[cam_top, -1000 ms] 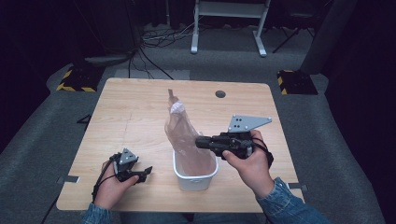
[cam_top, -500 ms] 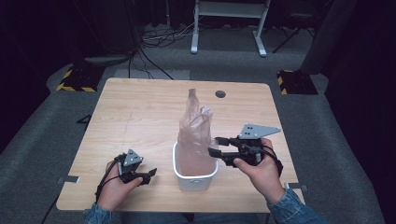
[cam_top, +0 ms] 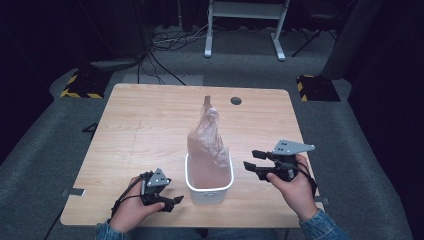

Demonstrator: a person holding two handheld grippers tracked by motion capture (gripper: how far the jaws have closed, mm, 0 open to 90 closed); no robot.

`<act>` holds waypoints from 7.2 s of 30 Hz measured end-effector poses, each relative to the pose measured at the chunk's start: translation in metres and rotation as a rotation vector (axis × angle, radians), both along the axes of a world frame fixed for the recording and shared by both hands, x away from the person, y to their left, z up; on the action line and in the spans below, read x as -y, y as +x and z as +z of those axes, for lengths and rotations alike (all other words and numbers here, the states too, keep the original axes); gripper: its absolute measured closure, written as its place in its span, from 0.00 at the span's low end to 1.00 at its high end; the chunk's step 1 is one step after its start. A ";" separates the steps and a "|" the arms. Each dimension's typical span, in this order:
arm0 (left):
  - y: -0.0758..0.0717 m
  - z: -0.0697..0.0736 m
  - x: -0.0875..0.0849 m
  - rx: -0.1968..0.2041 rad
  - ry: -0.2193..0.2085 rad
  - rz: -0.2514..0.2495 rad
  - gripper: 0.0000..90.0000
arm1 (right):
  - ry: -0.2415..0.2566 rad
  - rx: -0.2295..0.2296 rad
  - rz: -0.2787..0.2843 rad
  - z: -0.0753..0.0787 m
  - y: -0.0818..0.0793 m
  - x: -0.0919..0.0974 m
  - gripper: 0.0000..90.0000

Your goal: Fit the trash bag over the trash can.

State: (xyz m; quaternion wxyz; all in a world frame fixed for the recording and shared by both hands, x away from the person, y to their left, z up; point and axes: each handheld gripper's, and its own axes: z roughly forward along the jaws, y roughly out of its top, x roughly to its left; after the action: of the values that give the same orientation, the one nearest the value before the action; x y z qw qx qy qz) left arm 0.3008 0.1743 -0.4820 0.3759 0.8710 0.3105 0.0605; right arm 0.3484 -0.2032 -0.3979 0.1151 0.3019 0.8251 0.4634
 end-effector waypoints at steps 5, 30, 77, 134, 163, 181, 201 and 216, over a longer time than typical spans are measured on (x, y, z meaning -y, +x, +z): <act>-0.003 0.001 0.014 0.020 -0.029 -0.030 0.26 | -0.055 -0.082 0.057 -0.040 -0.005 -0.019 0.53; 0.000 0.044 -0.009 0.163 -0.061 0.111 0.31 | -0.021 -0.054 0.018 -0.031 0.004 -0.020 0.50; 0.061 0.150 0.034 0.386 -0.190 -0.025 0.49 | 0.115 0.005 0.189 0.080 0.040 -0.098 0.84; 0.028 0.132 -0.001 0.393 -0.270 -0.015 0.93 | 0.055 0.085 0.269 0.072 -0.011 -0.095 0.83; -0.009 0.141 -0.003 0.373 -0.289 -0.003 0.60 | 0.086 0.121 0.208 0.065 -0.019 -0.095 0.87; -0.004 0.143 0.024 0.314 -0.349 -0.078 0.69 | -0.009 0.147 0.397 0.056 -0.025 -0.117 0.52; -0.002 0.138 0.024 0.329 -0.273 -0.067 1.00 | 0.081 0.133 0.456 0.066 -0.030 -0.112 0.42; -0.005 0.133 0.014 0.313 -0.358 -0.099 0.97 | 0.193 0.037 0.310 0.075 -0.007 -0.087 0.66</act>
State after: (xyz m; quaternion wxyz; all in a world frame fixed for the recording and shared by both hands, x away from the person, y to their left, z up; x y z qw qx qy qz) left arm 0.2957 0.1605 -0.3485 0.5703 0.7847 0.2110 0.1202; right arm 0.3413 -0.1163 -0.3232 0.0280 0.1720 0.8111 0.5583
